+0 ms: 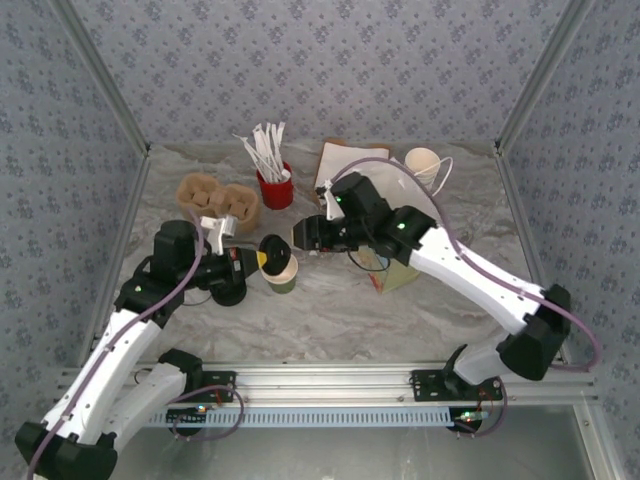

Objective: Pack the takeout coffee

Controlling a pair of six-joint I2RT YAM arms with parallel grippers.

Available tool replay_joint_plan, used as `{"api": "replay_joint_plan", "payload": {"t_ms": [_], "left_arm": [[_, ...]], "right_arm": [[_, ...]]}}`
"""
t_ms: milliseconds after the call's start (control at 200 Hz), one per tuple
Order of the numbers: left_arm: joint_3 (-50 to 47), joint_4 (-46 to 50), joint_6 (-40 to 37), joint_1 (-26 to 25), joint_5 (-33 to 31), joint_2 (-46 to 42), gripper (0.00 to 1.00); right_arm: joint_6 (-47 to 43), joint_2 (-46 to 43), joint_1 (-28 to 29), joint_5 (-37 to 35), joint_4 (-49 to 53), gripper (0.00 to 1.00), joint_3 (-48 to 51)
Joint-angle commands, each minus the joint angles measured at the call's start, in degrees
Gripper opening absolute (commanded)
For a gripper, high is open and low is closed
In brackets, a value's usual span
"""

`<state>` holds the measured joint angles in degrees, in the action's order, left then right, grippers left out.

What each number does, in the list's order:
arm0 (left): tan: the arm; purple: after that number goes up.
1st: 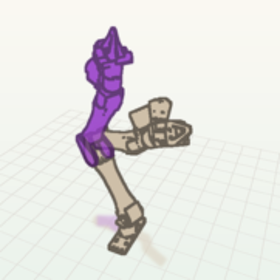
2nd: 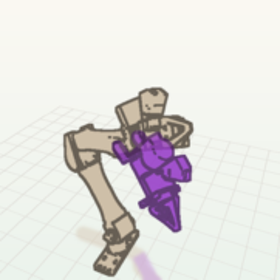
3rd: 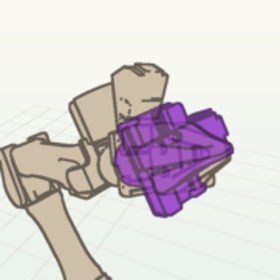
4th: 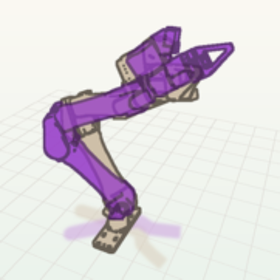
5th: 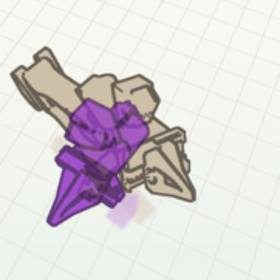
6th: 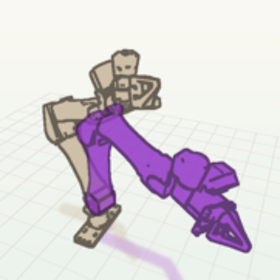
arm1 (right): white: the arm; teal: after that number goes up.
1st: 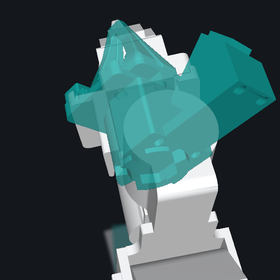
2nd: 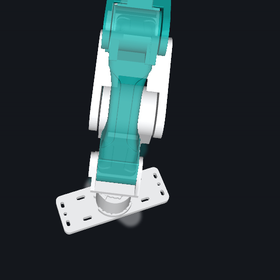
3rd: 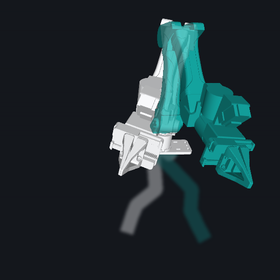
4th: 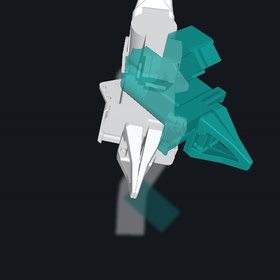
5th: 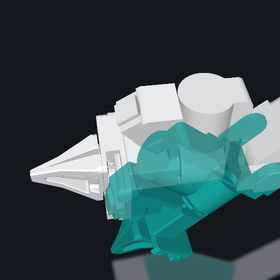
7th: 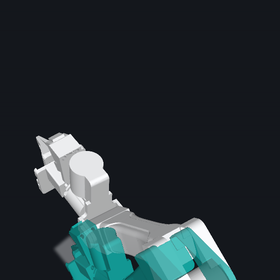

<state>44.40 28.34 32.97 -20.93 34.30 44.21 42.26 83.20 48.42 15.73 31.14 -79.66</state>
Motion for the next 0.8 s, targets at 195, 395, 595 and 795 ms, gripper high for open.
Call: {"api": "replay_joint_plan", "payload": {"t_ms": [195, 395, 595, 795], "left_arm": [[-7.2, -6.6, 7.6, 4.8, 10.1, 1.9, 0.00], [-8.6, -8.8, 8.6, 7.2, 12.0, 2.3, 0.00], [-10.4, -11.7, 9.5, 9.1, 13.8, 2.7, 0.00], [-10.8, -12.3, 9.2, 9.7, 14.4, 3.4, 0.00]], "right_arm": [[4.8, 6.4, 0.1, -0.3, -4.2, 0.50, 1.2], [5.2, 9.4, 0.8, 0.0, -5.4, 0.50, 0.8], [4.2, 10.4, 0.3, -2.7, -4.4, 0.51, 1.1], [1.8, 10.8, 0.0, -12.0, 2.4, 0.53, -0.9]]}}
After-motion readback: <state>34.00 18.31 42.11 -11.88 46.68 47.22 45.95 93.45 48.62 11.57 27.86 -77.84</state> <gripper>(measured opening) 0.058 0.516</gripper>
